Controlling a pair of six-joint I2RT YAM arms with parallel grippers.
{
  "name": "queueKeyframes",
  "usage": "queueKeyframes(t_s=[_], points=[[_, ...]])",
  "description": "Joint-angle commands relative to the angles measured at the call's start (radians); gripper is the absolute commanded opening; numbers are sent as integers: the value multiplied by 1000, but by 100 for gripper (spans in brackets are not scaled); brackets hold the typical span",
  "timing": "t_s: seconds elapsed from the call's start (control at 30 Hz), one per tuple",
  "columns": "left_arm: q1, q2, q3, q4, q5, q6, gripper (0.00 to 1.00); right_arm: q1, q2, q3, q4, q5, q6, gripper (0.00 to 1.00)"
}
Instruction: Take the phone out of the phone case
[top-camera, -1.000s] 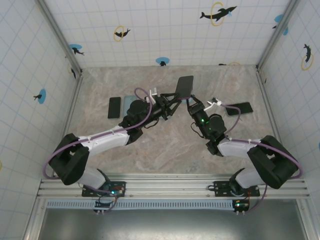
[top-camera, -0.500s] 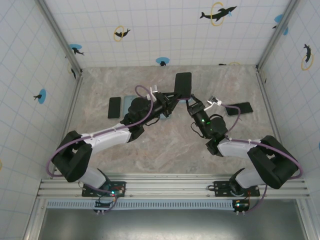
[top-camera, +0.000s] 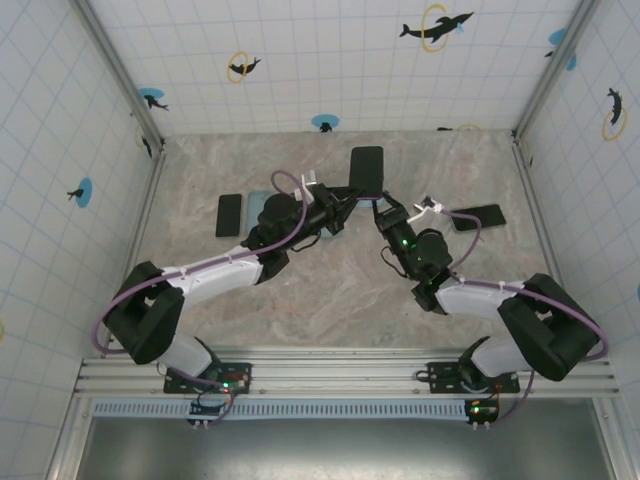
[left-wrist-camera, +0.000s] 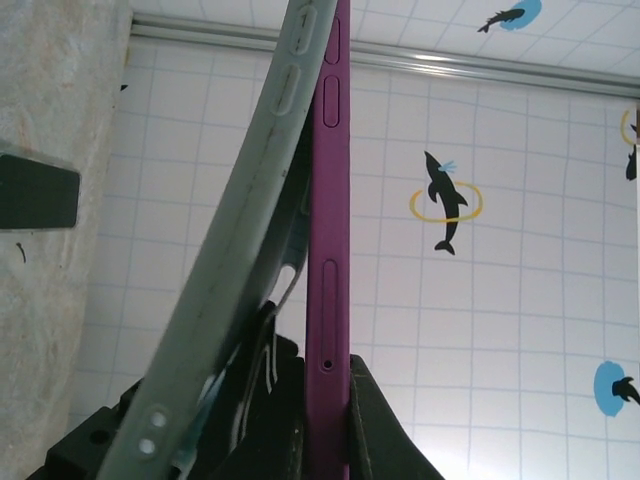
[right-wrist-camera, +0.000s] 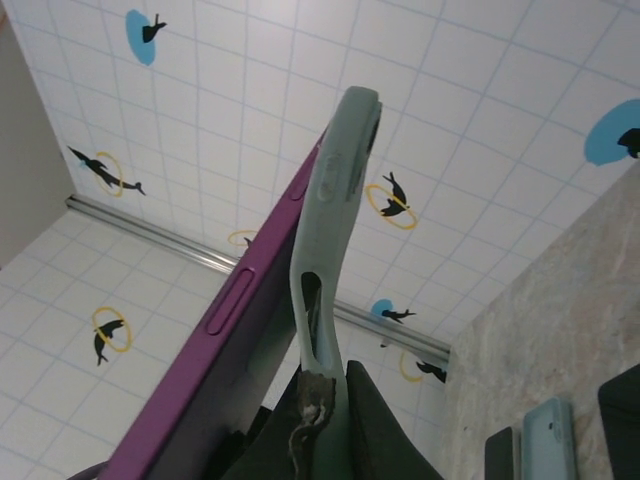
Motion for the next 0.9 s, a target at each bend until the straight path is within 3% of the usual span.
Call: queueKeyframes(t_s=[0.0, 0.37, 0.53, 0.87], points=[[-8, -68, 22, 25, 4, 36, 0, -44, -31, 17, -83, 146, -26, 1], [16, -55, -12, 22, 15, 63, 0, -135, -94, -7, -199, 122, -89, 1], [24, -4, -31, 6, 19, 107, 0, -221, -160, -16, -350, 8, -129, 1], [33, 164, 19, -69, 17, 242, 3, -366, -226, -81, -467, -224, -114, 1]])
